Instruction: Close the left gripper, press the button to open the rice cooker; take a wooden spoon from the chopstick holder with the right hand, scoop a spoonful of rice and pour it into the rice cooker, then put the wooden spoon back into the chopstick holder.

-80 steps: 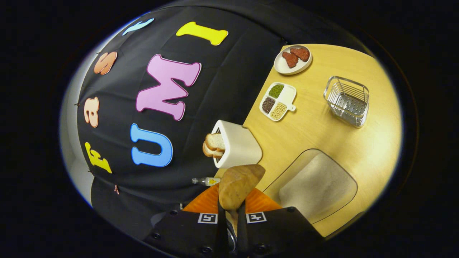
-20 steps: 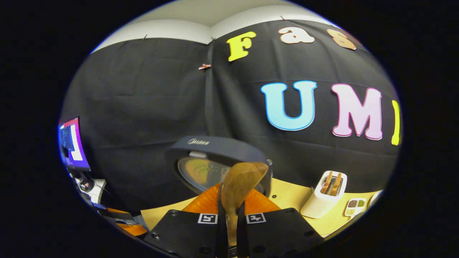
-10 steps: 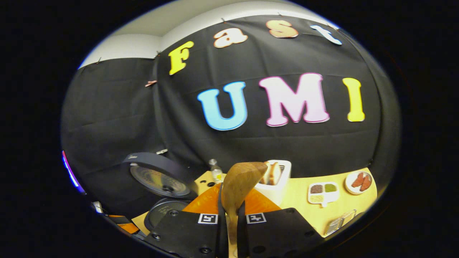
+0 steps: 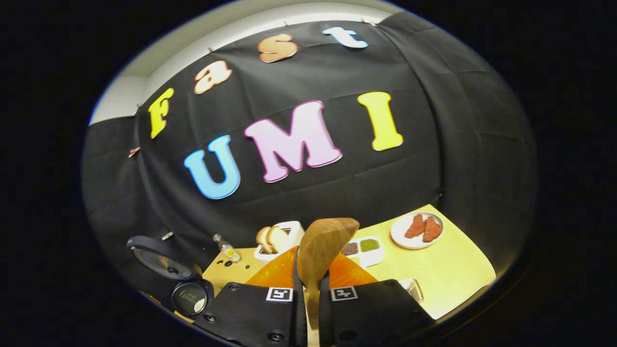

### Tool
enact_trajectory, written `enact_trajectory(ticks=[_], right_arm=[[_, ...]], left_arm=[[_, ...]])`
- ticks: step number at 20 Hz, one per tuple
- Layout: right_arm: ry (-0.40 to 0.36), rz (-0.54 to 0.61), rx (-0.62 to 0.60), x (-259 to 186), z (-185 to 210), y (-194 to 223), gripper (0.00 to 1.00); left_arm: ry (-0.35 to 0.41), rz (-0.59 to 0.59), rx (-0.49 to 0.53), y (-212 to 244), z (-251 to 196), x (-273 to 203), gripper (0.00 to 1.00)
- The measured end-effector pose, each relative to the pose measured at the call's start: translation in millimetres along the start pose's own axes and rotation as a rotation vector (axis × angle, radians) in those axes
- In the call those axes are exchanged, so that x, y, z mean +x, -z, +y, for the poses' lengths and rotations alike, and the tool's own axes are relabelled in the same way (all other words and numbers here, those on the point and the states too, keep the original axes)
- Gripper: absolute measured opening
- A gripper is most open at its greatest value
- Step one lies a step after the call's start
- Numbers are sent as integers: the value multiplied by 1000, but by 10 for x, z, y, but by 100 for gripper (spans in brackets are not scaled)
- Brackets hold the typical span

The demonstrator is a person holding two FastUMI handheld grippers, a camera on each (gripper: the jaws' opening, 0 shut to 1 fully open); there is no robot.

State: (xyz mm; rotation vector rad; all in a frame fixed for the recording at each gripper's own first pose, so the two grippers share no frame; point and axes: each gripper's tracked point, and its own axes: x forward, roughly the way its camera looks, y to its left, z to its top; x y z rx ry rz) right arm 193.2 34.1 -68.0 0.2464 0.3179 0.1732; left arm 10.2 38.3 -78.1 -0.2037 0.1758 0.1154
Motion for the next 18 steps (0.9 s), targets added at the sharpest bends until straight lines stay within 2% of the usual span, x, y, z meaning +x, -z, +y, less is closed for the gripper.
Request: enact_trajectory(ticks=[5, 6, 7, 10, 14, 18], right_arm=[[125, -7, 90, 84, -779, -33, 14], [147, -6, 96, 108, -933, -11, 9], [166, -4, 102, 141, -1060, 18, 14], [219, 21, 117, 251, -1398, 158, 14], [262, 69, 127, 394, -1722, 435, 14], [273, 129, 140, 535, -1873, 769, 14]], left_arm=[[-59, -13, 16, -85, -52, -43, 95], [-77, -16, 16, -95, -40, -61, 95], [-96, -18, 14, -103, -15, -67, 95], [-149, -25, 8, -165, 41, -96, 95], [-210, -43, 9, -271, 89, -111, 95], [-244, -56, -3, -320, 71, -93, 95]])
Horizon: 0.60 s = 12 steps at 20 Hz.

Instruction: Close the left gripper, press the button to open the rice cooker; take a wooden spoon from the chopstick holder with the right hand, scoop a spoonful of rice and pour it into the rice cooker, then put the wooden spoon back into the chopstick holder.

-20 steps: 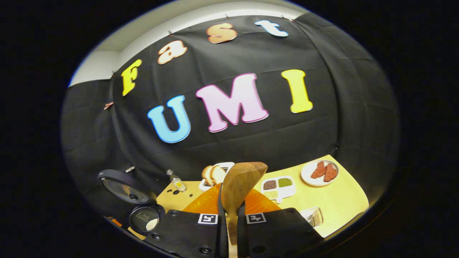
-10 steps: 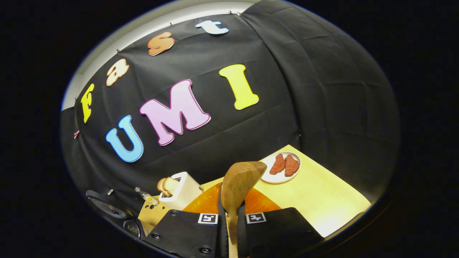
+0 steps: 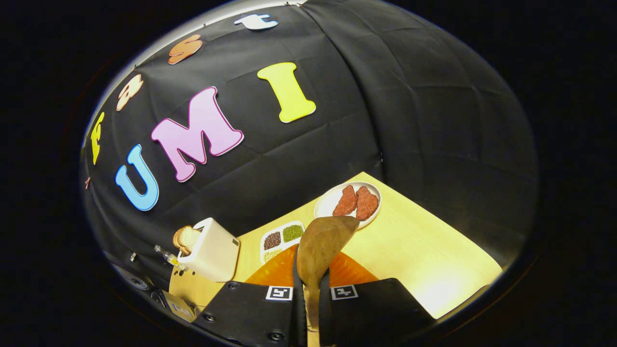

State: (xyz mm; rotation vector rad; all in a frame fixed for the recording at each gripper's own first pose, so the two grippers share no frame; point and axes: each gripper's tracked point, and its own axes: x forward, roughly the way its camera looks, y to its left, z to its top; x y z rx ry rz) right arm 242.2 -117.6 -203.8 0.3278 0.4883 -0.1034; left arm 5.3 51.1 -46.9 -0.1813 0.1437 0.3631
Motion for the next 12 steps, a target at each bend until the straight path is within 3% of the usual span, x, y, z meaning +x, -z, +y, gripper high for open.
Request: enact_trajectory(ticks=[10, 12], right_arm=[[39, 100, 33, 351, -193, 454, 17], [17, 98, 45, 345, -132, 459, 19]], left_arm=[[-60, -119, 23, -510, 76, 149, 95], [-71, -140, 27, -600, 106, 191, 95]])
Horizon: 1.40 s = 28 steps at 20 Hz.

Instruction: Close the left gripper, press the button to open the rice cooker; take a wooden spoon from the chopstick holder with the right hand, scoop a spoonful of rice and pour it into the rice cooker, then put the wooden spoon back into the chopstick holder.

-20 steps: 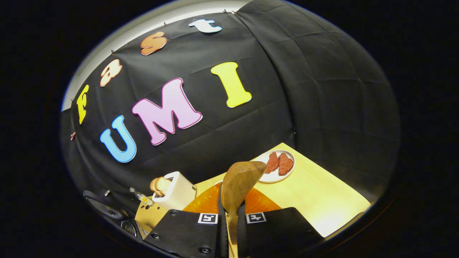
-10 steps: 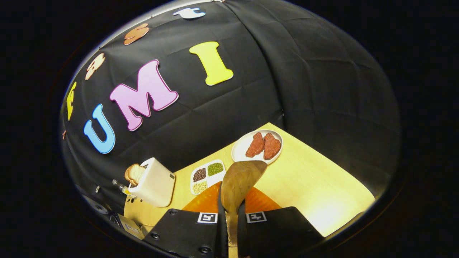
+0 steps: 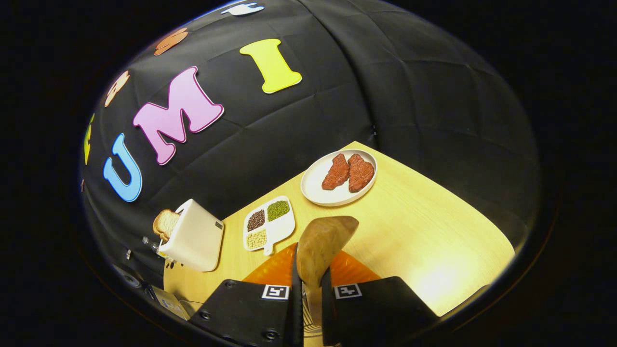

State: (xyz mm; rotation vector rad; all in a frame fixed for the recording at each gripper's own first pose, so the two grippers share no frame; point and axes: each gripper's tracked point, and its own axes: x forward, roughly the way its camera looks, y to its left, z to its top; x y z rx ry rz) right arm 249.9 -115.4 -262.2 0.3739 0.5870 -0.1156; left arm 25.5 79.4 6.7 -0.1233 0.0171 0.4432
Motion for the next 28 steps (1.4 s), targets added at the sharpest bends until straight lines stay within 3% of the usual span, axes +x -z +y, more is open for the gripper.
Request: enact_trajectory(ticks=[2, 3, 6, 11, 20, 28], right_arm=[[-12, -3, -11, -76, 43, -7, 24], [-17, -7, -20, -116, 55, -18, 34], [-3, -62, -39, -309, 49, -140, 100], [26, -206, -110, -857, -21, -451, 98], [31, -252, -170, -1877, 25, -353, 98], [-14, -329, -322, -2613, 426, -271, 98]], left_arm=[[2, -32, 15, -116, -10, 73, 95], [-2, -52, 32, -198, -9, 129, 95], [5, -121, 100, -476, -28, 275, 95], [21, -214, 153, -774, 8, 514, 95], [50, -281, 218, -989, 229, 1224, 92], [100, -243, 198, -884, 262, 1720, 92]])
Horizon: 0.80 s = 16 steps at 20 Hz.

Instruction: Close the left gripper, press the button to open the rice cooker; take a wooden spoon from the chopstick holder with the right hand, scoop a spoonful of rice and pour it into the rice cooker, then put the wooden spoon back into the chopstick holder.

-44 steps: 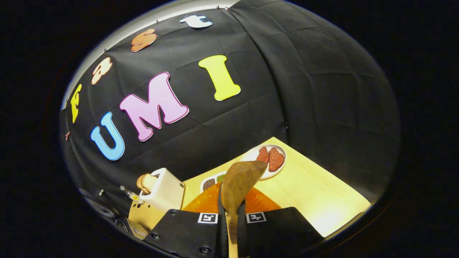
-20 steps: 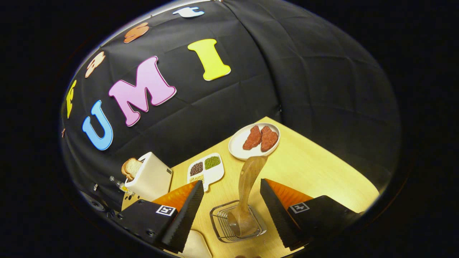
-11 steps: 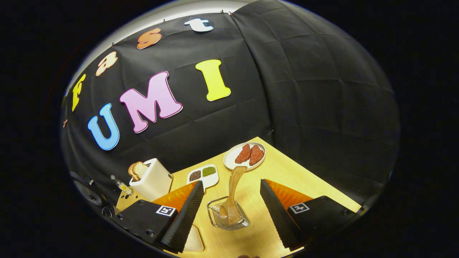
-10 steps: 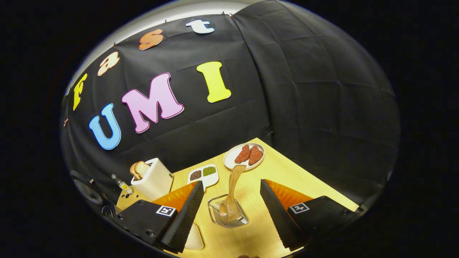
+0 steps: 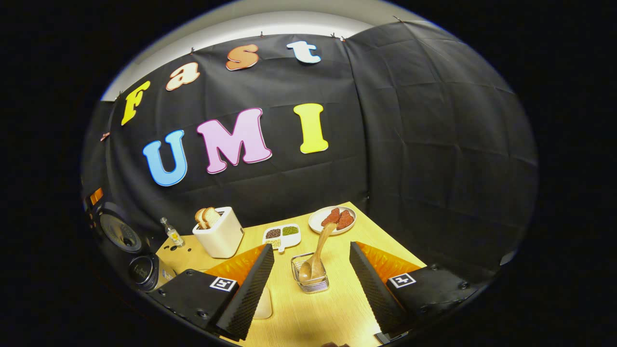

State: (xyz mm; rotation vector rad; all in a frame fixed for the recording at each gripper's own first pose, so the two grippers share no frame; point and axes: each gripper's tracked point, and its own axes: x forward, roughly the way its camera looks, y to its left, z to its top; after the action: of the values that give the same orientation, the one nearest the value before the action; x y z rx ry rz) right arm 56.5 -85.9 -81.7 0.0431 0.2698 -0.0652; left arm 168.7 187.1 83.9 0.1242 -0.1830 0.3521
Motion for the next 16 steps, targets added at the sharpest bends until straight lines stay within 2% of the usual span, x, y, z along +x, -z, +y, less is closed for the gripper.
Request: enact_trajectory(ticks=[4, 7, 10, 16], right_arm=[[-45, -31, -70, -153, 282, -31, 98], [-85, -10, -113, -124, 453, 48, 98], [-84, 27, -120, -32, 491, 157, 99], [-176, 75, -121, 73, 680, 303, 98]], left_arm=[[-21, 80, -10, 233, 23, 77, 94], [-26, 113, 19, 248, 5, 28, 97], [-19, 195, 23, 319, -56, -176, 98], [-27, 402, -39, 625, -153, -773, 99]])
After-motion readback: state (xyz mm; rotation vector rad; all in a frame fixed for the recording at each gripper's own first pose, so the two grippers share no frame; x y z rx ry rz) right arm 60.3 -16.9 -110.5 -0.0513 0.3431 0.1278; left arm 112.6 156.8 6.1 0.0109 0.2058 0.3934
